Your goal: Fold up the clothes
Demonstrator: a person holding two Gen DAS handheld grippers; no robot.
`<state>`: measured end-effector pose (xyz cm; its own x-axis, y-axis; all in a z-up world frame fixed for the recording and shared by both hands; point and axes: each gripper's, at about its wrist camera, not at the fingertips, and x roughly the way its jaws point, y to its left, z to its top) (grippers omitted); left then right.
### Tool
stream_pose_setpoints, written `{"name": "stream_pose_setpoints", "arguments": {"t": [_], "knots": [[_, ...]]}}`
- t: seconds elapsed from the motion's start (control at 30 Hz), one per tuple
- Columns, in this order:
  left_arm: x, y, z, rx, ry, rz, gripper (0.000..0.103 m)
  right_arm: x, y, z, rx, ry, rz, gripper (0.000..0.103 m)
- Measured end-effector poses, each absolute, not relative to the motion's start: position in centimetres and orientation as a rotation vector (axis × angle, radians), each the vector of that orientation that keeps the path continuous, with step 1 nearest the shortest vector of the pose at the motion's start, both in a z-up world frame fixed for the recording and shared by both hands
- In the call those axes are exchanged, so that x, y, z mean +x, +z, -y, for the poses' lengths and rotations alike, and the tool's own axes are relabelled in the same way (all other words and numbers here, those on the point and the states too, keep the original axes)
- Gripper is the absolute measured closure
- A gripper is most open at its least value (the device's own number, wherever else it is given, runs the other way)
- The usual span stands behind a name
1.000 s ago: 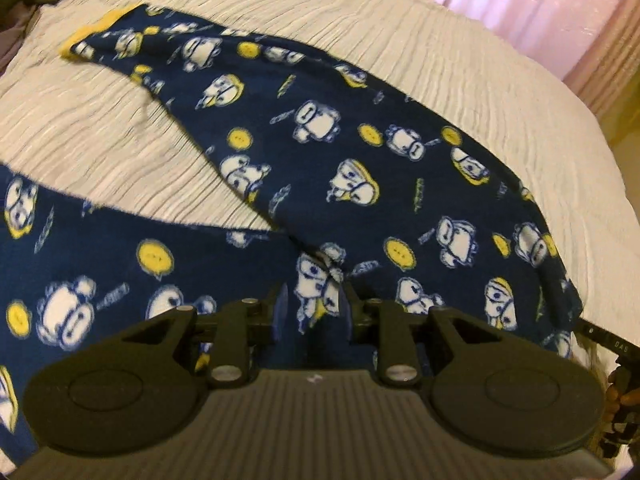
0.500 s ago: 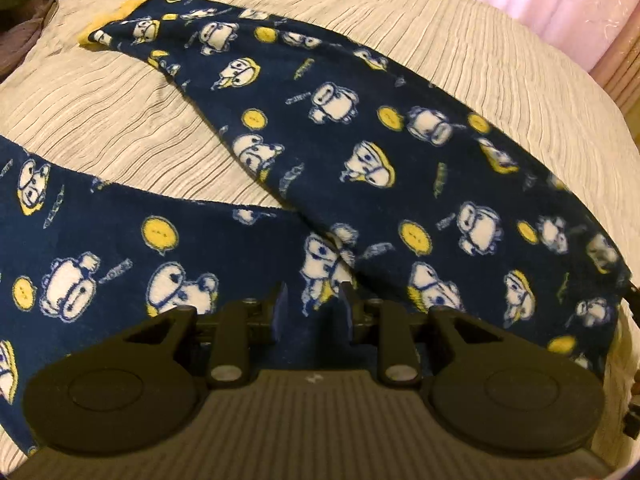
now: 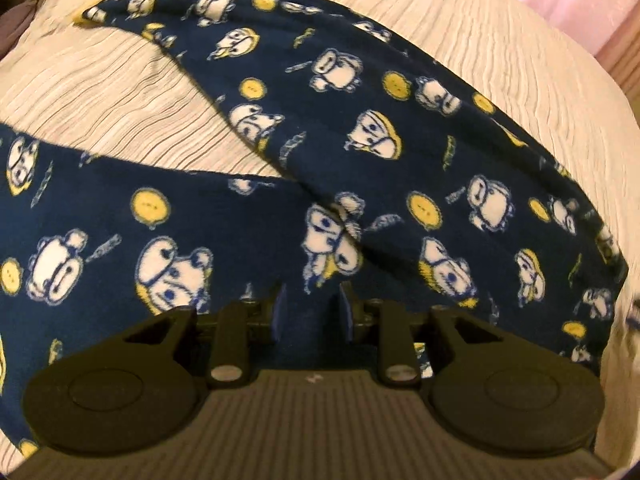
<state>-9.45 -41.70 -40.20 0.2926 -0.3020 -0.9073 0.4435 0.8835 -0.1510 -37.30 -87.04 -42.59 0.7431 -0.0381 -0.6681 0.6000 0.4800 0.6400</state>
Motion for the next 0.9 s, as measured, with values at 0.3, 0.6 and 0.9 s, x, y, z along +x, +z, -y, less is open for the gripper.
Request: {"name": "stream_pose_setpoints", "arguments": {"t": [0.3,0.6,0.9], "knots": [[-10.6,-40.7,40.9,0.115,-0.497,-1.206,0.080,-35.5,-45.3,80.0,1.215,-0.125,-0.671,0.080],[-10.8,-40.1,39.2,0.080,-0.474,-1.187,0.080,-37.7,-44.7,79.7,1.178,-0.356,-0.596,0.101],[-12.5,-40.7,37.9,0.095,-0.467,-1.208,0.080,-37.6,-42.8,80.8,1.112,-0.386,-0.520,0.034]]}}
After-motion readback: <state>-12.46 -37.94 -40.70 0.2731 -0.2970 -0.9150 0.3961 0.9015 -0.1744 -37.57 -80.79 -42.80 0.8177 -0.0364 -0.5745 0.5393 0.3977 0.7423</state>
